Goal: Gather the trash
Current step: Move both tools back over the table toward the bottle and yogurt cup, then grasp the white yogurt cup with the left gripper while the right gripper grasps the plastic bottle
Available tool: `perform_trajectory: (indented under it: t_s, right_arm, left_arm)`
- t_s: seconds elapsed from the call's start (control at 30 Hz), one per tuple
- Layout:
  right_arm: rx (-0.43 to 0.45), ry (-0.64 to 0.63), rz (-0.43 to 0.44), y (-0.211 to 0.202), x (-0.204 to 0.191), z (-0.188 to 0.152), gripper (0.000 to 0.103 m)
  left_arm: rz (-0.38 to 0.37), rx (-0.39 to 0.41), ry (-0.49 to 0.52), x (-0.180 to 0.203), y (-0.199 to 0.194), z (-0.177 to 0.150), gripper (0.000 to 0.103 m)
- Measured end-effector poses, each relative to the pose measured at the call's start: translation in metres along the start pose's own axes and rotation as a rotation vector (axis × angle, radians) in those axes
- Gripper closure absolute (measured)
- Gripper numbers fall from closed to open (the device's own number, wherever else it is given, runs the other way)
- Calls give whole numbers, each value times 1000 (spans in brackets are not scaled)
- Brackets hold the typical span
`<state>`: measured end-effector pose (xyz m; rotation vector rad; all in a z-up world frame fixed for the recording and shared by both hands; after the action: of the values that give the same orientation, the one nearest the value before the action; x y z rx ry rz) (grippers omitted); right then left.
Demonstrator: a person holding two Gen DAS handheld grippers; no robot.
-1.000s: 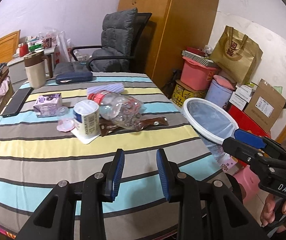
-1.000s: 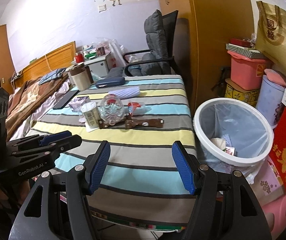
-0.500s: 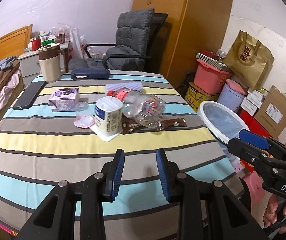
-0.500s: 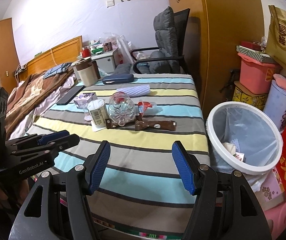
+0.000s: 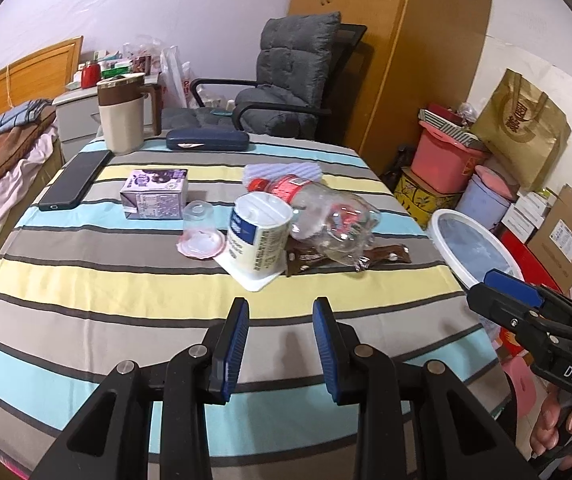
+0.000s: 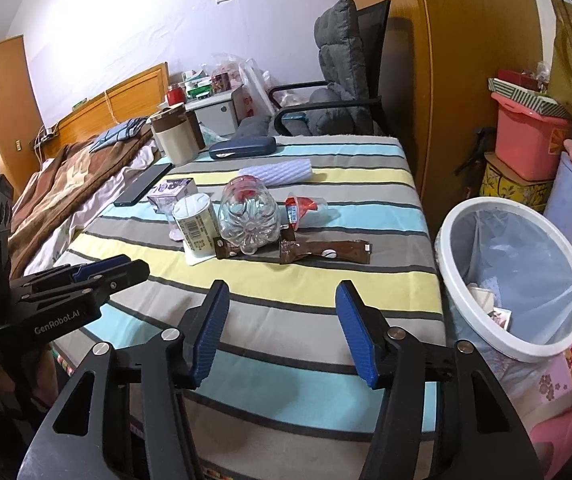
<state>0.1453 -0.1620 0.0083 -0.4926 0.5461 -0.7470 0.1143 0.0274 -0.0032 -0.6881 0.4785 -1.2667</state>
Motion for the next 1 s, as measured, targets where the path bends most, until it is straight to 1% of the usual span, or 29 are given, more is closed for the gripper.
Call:
perform_trajectory:
  t_s: [0.3,0.43,0.47,0.5,0.53,0.67,0.87,0.9,0.97,1.0]
  right_arm:
    - [-28,-13,46,17,4,12,47]
    - [-25,-18,69,24,5,18,46]
    - [-25,-21,69,26,5,20,44]
    - [-25,-27,74,28,4,22,39]
    - [-27,-32,79,30,4,24,38]
    - [-36,-49,98,41,4,33,38]
    - [-71,-96,123,65,-1,44,38]
    - [-76,-103,141,68,-2,45,38]
    - [-92,-110,142,75,-2,45,38]
    - [-98,-111,143,78,-2,45,38]
  left_arm:
    - [22,-7,-23,-12,22,17,70]
    - [28,-3,-29,-17,28,23,69]
    - [28,-1,-30,-18,28,24,66]
    - [25,-1,-32,-20,28,24,64]
    - [25,0,-36,-22,29,24,61]
    - [30,-1,-50,-31,31,25,61]
    - [18,-9,-60,-41,33,25,61]
    - [13,-9,-61,-41,33,25,59]
    - [-4,-4,-64,-44,33,26,51]
    - [-8,-2,-65,-45,33,26,51]
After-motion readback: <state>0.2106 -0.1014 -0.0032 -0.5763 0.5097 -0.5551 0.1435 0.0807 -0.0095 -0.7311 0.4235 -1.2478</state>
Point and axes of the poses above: each gripper's, at about its wrist camera, not at the fingertips, and y roughly the way its jaws point, x to its right, z to its top, the point moved 2 cm from there along y, roughly the way its jaws point, and after that the axes turned 13 degrees about z, right-handed, at the moved point
